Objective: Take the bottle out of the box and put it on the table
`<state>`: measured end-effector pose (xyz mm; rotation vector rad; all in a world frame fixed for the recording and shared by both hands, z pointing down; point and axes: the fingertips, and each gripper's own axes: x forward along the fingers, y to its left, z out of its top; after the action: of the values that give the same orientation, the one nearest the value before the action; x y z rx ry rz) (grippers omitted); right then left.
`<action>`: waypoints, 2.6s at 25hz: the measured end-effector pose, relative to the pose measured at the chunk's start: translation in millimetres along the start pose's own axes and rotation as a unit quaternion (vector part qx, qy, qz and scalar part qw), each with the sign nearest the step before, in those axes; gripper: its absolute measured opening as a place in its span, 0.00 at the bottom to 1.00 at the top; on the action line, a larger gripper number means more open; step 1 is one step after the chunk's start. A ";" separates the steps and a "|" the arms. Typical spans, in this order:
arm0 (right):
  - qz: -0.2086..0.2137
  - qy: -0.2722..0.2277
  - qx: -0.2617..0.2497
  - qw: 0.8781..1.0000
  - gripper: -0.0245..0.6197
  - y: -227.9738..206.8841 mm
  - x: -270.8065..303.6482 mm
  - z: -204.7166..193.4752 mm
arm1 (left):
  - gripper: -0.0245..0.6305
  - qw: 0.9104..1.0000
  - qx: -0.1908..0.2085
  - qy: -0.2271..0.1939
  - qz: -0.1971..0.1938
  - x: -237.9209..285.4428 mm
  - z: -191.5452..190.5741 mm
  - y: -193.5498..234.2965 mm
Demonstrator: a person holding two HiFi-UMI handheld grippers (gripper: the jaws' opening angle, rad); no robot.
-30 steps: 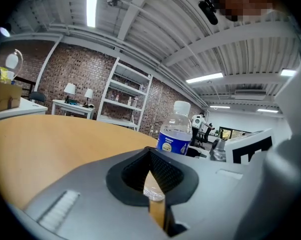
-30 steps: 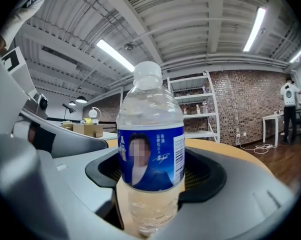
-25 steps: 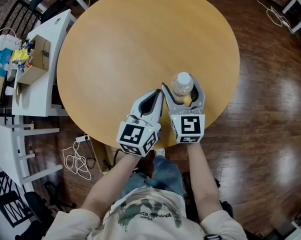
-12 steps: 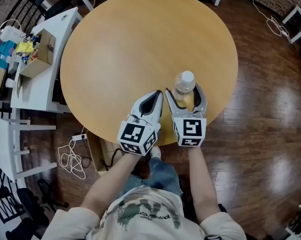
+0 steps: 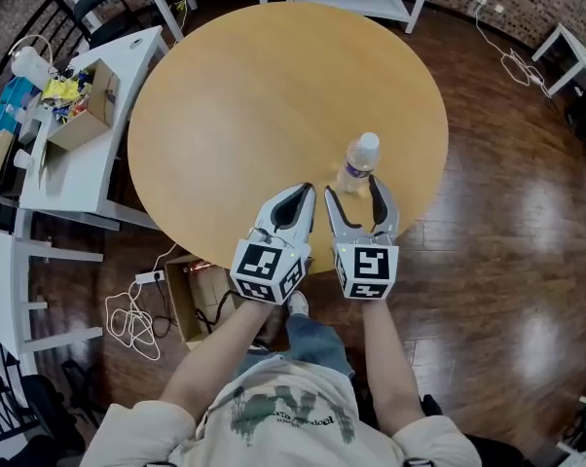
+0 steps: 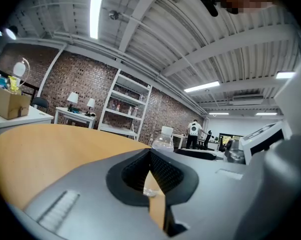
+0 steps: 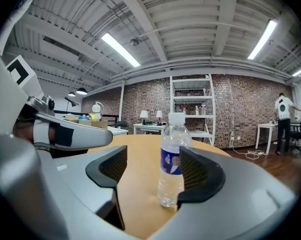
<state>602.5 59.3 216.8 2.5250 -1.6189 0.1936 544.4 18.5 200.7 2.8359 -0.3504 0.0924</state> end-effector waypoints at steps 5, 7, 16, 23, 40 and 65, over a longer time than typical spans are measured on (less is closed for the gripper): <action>0.020 -0.022 0.003 1.000 0.36 43.4 -29.5 28.0 | 0.00 1.000 0.003 -0.017 0.001 -40.7 13.5 1.3; 0.029 -0.030 -0.001 0.999 0.33 67.2 -39.6 41.0 | 0.00 1.000 0.001 -0.022 0.008 -62.0 19.6 9.2; 0.109 -0.064 -0.005 0.992 0.14 183.0 -73.2 88.8 | 0.00 0.995 0.006 -0.068 0.065 -163.7 55.7 54.8; 0.186 -0.068 -0.015 0.980 0.08 282.7 -99.9 94.7 | 0.00 0.988 0.012 -0.096 0.117 -251.9 68.2 84.5; 0.312 -0.085 -0.015 0.946 0.04 440.2 -157.2 100.8 | 0.00 0.959 0.040 -0.138 0.244 -425.3 73.8 126.8; 0.291 -0.093 -0.011 0.952 0.04 435.0 -166.2 104.3 | 0.00 0.966 0.064 -0.144 0.207 -423.5 84.5 102.5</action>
<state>141.7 8.7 103.7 2.0259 -2.3870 -0.0079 111.3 -3.9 106.1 2.8553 -1.0315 -0.2256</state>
